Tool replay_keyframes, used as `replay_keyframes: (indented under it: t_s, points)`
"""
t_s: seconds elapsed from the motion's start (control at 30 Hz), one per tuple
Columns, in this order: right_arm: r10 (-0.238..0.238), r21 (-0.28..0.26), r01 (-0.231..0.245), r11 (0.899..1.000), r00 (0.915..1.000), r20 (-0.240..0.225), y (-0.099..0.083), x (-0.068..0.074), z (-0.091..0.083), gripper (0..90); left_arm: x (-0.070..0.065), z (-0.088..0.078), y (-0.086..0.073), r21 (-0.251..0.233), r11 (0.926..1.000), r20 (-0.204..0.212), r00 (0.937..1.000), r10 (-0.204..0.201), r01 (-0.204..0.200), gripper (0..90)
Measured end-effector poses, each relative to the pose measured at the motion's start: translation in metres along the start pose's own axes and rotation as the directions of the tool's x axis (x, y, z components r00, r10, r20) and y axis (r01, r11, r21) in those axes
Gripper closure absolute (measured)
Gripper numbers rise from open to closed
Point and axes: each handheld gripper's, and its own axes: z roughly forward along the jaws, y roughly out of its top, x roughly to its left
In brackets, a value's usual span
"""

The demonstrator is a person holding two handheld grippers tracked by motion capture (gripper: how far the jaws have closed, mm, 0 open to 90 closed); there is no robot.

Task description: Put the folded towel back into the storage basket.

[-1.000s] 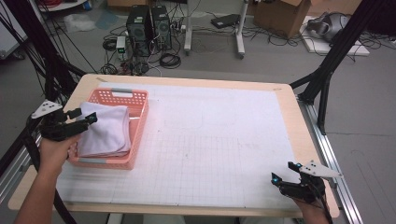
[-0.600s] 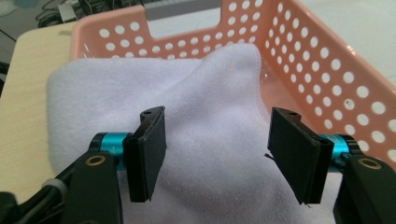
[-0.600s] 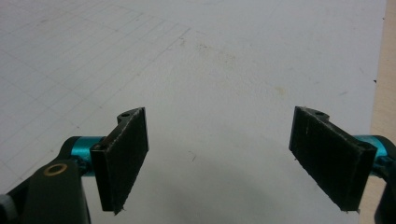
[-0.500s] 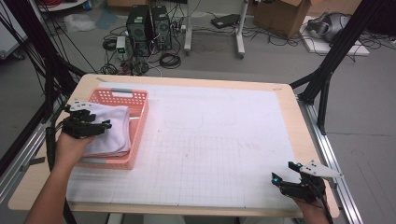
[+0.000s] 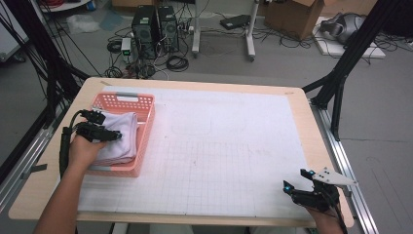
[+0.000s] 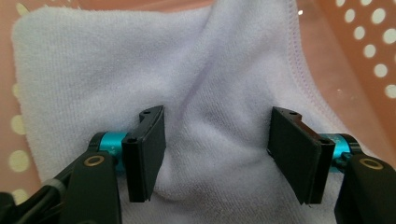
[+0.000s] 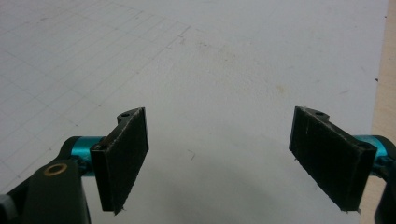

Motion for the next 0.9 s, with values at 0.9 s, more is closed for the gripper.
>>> replay_keyframes:
  t_s: [0.9]
  points:
    - [-0.005, 0.0, 0.005, 1.0, 1.0, -0.005, 0.001, 0.002, 0.002, 18.5, 0.004, 0.012, -0.008, -0.043, 0.999, 0.036, 0.9993, -0.006, 0.007, 26.5]
